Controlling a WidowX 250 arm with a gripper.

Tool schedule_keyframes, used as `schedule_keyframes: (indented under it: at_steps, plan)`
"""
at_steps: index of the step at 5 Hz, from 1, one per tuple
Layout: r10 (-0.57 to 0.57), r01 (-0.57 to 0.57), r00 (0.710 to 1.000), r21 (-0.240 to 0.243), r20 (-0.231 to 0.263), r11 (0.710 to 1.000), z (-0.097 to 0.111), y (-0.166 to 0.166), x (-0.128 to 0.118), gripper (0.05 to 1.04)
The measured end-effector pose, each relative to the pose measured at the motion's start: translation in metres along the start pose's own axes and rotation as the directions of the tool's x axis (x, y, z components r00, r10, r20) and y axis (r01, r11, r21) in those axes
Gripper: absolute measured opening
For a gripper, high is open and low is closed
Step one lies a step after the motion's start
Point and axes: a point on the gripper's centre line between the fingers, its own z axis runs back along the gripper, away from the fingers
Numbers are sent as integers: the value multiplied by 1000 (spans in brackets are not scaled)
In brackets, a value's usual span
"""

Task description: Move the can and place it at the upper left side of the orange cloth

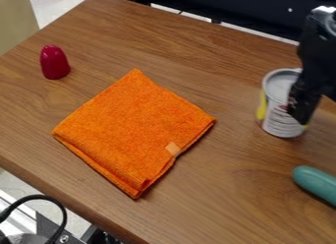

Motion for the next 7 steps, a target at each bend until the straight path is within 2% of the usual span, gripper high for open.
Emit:
schedule_keyframes:
  at_steps: [2, 4, 5, 6, 7]
  plan:
    - [-44, 43, 998, 18, 54, 999, -6, 4, 35, 995]
    - [-52, 49, 996, 38, 76, 998, -13, 12, 73, 995]
    - [8, -12, 995, 42, 99, 999, -15, 17, 97, 995]
    - [85, -92, 986, 40, 144, 995, -14, 21, 122, 995]
    - [83, -89, 975, 21, 205, 996, -14, 22, 143, 995]
